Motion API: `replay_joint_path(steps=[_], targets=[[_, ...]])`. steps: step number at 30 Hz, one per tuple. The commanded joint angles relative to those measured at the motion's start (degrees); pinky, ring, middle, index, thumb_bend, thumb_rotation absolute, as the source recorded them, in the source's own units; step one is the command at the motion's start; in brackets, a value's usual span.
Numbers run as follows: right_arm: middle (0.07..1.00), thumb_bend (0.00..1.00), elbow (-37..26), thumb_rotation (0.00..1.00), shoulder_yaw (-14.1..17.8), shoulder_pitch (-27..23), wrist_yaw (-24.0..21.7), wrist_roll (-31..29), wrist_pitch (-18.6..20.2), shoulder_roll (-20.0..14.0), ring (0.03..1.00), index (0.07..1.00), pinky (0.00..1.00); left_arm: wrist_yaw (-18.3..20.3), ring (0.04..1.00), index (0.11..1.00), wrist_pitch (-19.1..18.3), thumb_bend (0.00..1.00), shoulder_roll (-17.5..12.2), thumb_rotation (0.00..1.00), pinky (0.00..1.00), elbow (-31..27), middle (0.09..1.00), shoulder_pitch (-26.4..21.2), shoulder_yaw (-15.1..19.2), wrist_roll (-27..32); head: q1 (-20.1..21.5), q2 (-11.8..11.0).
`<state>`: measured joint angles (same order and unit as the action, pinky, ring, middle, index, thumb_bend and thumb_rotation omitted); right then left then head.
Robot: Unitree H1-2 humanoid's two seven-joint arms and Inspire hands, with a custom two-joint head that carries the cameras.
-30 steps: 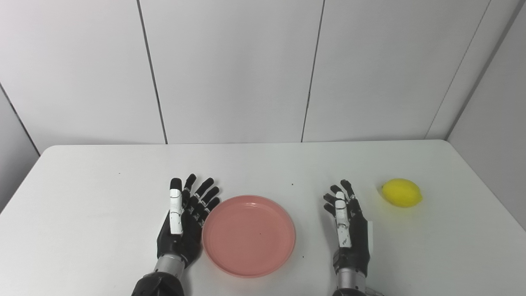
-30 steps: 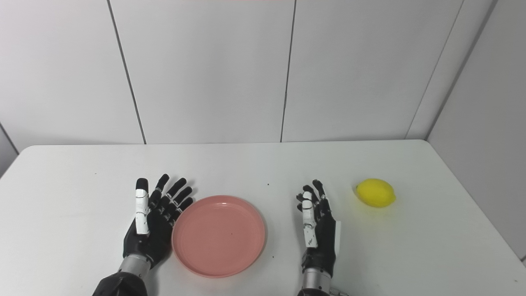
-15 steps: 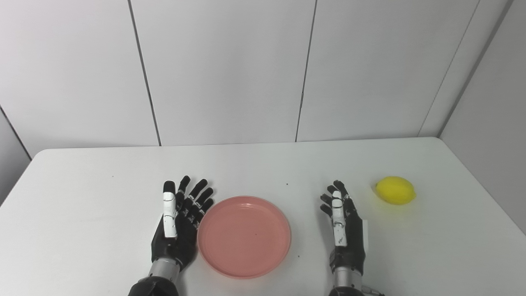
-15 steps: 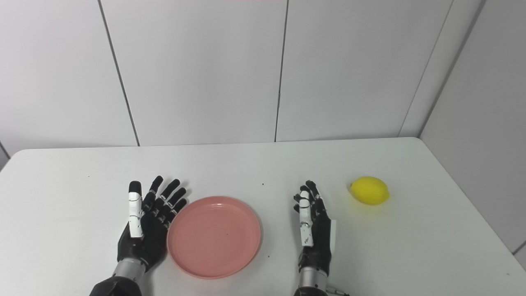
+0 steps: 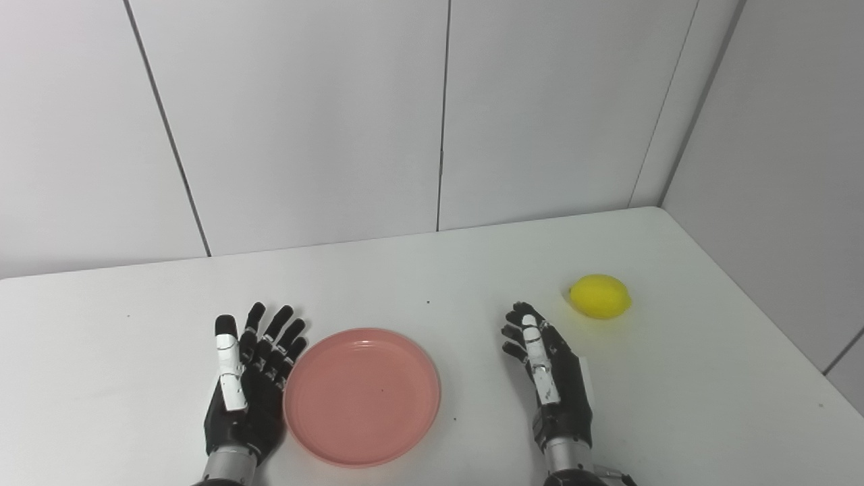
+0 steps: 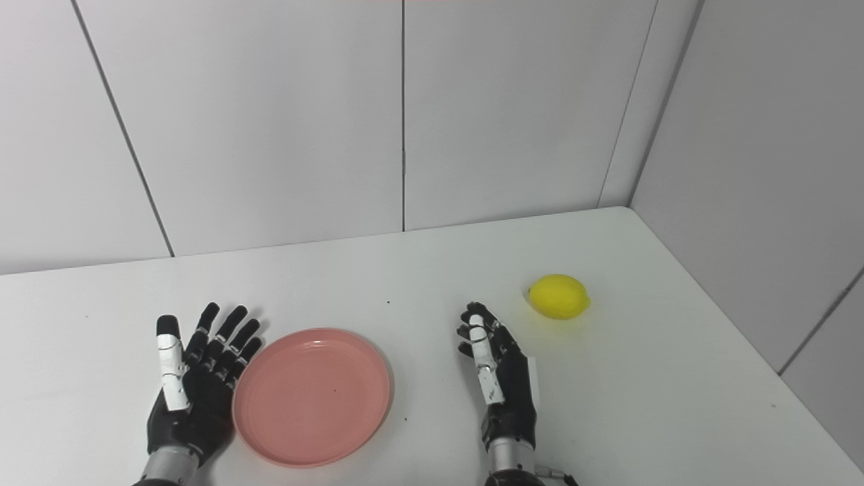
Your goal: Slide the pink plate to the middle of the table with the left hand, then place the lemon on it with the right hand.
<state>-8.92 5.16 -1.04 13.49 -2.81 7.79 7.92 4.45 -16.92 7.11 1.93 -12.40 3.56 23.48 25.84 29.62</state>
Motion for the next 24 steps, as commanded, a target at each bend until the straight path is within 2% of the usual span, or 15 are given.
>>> replay_joint_path(steps=[1,4,10,13,17,21,24], targets=[[0.762,0.66,-0.57,0.74,0.94,-0.58,-0.18,-0.19,1.55,-0.49,0.765,0.745,0.76,-0.34,0.913,1.0,-1.57,0.78,-0.09,0.87,0.98,1.62,0.915,-0.08,0.32,0.16,0.27,0.1],[0.747,0.64,-1.08,0.67,1.82,-1.05,-0.61,-1.63,1.15,-0.61,0.741,0.741,0.75,-0.08,0.914,1.0,-1.46,0.79,-0.32,0.87,0.97,2.07,0.907,-0.35,0.64,-0.11,0.47,0.26],[0.743,0.69,-4.25,0.68,0.67,0.13,-0.33,4.31,3.06,-2.78,0.719,0.74,0.73,0.16,0.903,0.999,-2.01,0.79,-0.34,0.86,0.95,1.71,0.898,-0.55,0.88,-0.14,0.26,0.76],[0.733,0.69,-4.69,0.64,0.59,0.23,-0.27,6.2,1.87,-3.6,0.693,0.713,0.68,0.1,0.906,1.0,-2.25,0.79,-0.29,0.85,0.96,1.6,0.897,-0.54,0.95,-0.14,0.19,1.08],[0.717,0.7,-4.5,0.66,0.08,-0.14,-0.04,12.12,-0.19,-6.98,0.7,0.683,0.69,-0.07,0.908,1.0,-2.68,0.79,-0.2,0.86,0.96,1.27,0.896,-0.49,0.85,-0.25,-0.11,1.25],[0.681,0.67,-3.92,0.61,1.22,-1.26,0.39,13.22,-3.4,-9.29,0.673,0.656,0.67,-0.21,0.908,1.0,-2.93,0.78,0.0,0.87,0.98,1.17,0.896,-0.51,0.9,-0.14,-0.16,1.21],[0.687,0.69,-4.47,0.63,1.69,-1.93,0.45,15.31,-2.47,-11.1,0.669,0.665,0.66,-0.35,0.903,1.0,-2.99,0.78,0.1,0.87,0.98,1.35,0.894,-0.56,0.98,-0.14,0.11,1.07]])
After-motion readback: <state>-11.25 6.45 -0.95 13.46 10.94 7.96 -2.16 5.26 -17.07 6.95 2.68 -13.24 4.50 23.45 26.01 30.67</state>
